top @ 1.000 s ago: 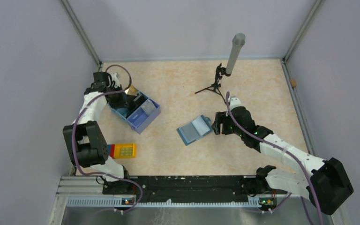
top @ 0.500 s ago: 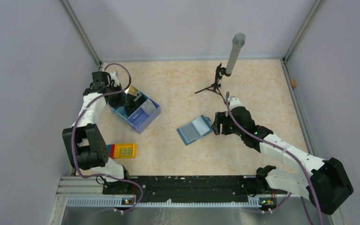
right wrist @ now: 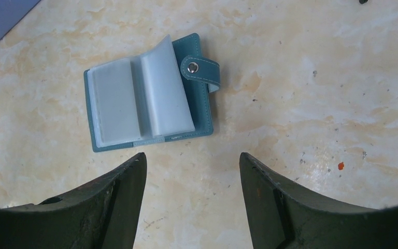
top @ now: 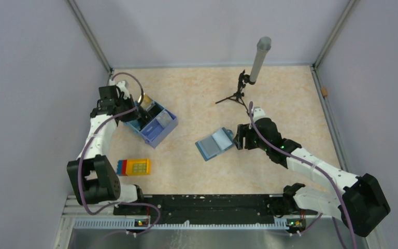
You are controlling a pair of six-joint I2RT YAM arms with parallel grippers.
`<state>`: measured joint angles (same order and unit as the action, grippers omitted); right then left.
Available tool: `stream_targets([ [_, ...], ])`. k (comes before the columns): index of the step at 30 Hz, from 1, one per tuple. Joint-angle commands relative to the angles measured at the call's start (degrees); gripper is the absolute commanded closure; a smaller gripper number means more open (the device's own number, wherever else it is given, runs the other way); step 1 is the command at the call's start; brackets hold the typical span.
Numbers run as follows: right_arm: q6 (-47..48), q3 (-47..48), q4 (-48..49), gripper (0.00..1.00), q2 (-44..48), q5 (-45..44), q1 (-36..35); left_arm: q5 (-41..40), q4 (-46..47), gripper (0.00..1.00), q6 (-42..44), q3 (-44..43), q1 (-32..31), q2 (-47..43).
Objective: Put the credit cards into the card holder
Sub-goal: Pick up the credit card from the storage box.
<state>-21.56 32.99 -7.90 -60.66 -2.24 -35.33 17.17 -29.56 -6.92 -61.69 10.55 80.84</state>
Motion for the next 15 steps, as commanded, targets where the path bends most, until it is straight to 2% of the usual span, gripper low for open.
stream_targets([
  [1,0.51,2.42,1.74,0.35,0.15,0.78,0.61,-0.96,4.17,1.00,-1.81,0.84,0.44,-5.33],
  [8,0.05,3.12,1.97,0.35,-1.04,1.83,0.61,-2.57,4.64,1.00,-4.35,2.58,1.85,-9.25],
  [15,-0.66,3.31,3.08,0.36,-2.12,2.02,0.61,-0.23,4.56,1.00,-5.11,2.77,2.46,-7.95],
])
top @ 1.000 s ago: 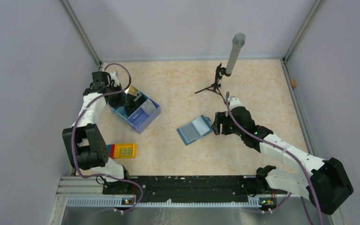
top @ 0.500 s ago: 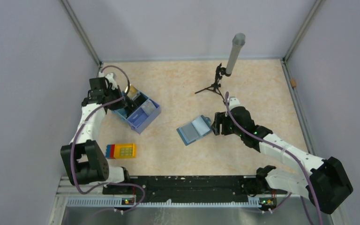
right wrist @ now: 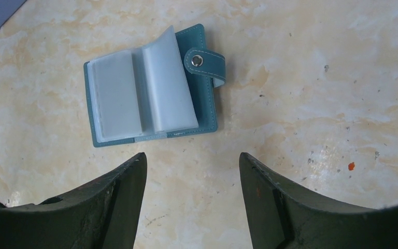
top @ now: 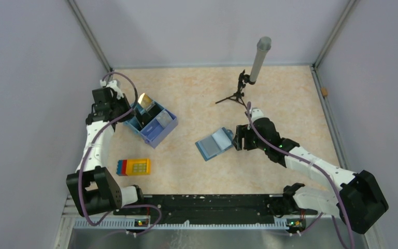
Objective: Put the credit cards into the card holder
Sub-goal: Pick up the credit card from the storage box, then insert the credit card into the card holder.
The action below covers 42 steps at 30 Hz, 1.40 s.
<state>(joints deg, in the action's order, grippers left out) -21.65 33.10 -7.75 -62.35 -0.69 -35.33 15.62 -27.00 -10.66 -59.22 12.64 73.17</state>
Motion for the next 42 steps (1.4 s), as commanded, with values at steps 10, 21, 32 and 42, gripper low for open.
stream_targets([
  [10,-0.87,4.20,4.14,0.35,-0.16,5.26,0.59,10.72,4.86,1.00,-4.06,2.85,0.36,-5.51],
  [21,-1.73,6.45,8.64,0.35,-0.63,14.99,0.61,25.95,8.84,1.00,-8.89,6.33,-0.34,-9.27],
  [32,-5.22,8.20,17.47,0.30,-3.30,31.25,0.57,36.25,20.47,1.00,-19.41,12.44,-13.17,-12.77],
  [42,-10.20,7.86,22.65,0.29,-3.67,35.18,0.60,40.24,35.72,1.00,-31.85,17.59,-25.84,-15.07],
])
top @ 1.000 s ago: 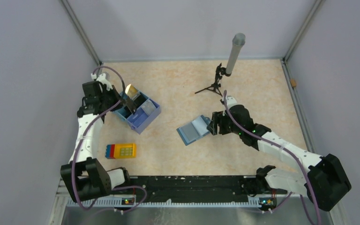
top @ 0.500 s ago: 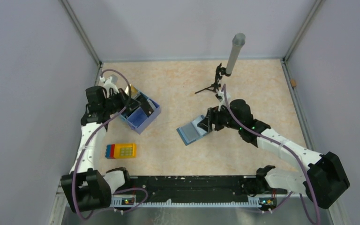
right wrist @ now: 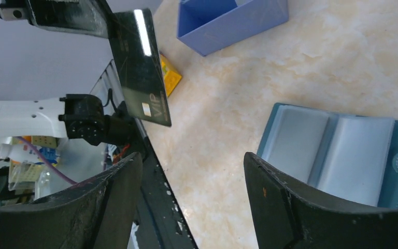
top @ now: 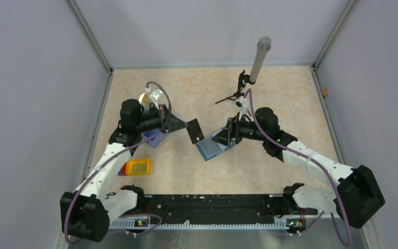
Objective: Put the credit cards into the card holder
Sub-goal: Insert the credit card into the card holder.
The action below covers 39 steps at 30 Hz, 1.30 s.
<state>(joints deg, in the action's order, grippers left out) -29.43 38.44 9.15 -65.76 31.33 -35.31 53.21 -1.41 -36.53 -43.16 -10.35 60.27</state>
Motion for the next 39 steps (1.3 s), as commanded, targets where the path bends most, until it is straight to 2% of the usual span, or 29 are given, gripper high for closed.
stream_targets([
  [1,-2.71,2.52,6.12,0.29,-0.45,3.40,0.59,2.68,11.69,1.00,-7.03,2.17,-3.67,-2.37],
  [9,-6.33,2.59,11.61,0.29,-3.00,8.65,0.42,1.34,17.53,1.00,-10.59,4.81,-9.16,-2.12],
  [13,-8.10,2.46,14.41,0.32,-3.99,10.90,0.33,0.40,18.59,1.00,-11.08,5.20,-10.64,-1.59],
  [15,-8.81,2.48,15.50,0.41,-4.56,11.84,0.25,-0.20,19.08,1.00,-11.19,5.55,-11.24,-1.16],
  [21,-9.76,1.97,16.54,0.98,-5.02,11.41,0.24,-3.43,19.76,1.00,-11.16,6.90,-12.83,0.01],
  [22,-9.28,1.96,14.99,1.00,-4.79,9.97,0.29,-4.39,18.51,0.89,-10.93,7.02,-12.85,0.37],
  [25,-4.25,3.40,5.50,1.00,-4.60,2.80,1.06,-11.85,13.09,0.45,-8.58,7.60,-12.93,0.79],
  [27,-1.97,3.93,0.45,1.00,-5.10,-1.91,2.08,-17.48,10.46,0.32,-7.57,8.74,-13.01,0.92],
  [30,1.39,4.59,-3.20,1.00,-7.19,-5.85,2.91,-23.17,10.06,0.27,-8.26,10.63,-14.24,2.52],
  [34,4.22,5.80,-4.71,1.00,-12.19,-8.61,3.85,-26.03,11.92,0.27,-10.27,12.24,-17.25,6.85],
  [39,5.32,6.51,-3.32,1.00,-18.06,-7.78,6.26,-28.33,14.30,0.29,-12.03,13.33,-19.83,12.12],
])
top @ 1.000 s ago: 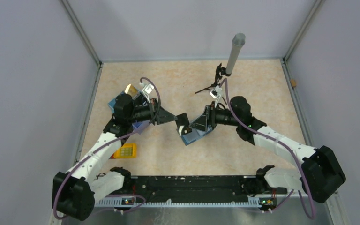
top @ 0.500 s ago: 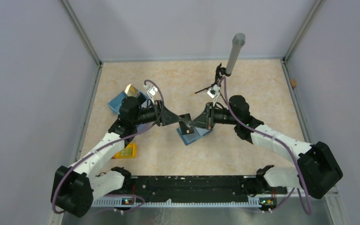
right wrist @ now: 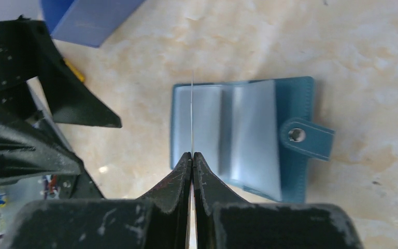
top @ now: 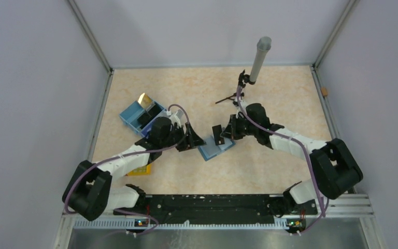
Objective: Put the credit cards into the card holder
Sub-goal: Insert the credit card into the card holder.
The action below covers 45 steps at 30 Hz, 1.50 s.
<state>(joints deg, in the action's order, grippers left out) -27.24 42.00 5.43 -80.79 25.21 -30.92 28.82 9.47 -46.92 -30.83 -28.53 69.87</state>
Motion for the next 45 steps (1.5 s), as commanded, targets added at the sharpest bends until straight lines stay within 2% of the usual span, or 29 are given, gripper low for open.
stream_targets([
  [1,3.42,3.04,0.46,1.00,-3.92,-1.58,2.06,-4.35,3.66,0.29,-1.80,1.06,-2.01,3.30],
  [21,1.04,2.48,4.85,1.00,-10.04,4.56,3.14,-6.75,5.34,0.41,-0.93,-0.17,-3.23,15.09],
  [32,-5.45,0.87,6.10,1.00,-7.25,-0.21,3.58,-12.75,0.45,0.44,3.84,-2.80,-3.40,16.40],
  [45,-8.95,-1.13,11.00,1.00,-9.87,2.38,3.58,-13.88,-0.34,0.45,4.80,-3.88,-3.98,17.85],
])
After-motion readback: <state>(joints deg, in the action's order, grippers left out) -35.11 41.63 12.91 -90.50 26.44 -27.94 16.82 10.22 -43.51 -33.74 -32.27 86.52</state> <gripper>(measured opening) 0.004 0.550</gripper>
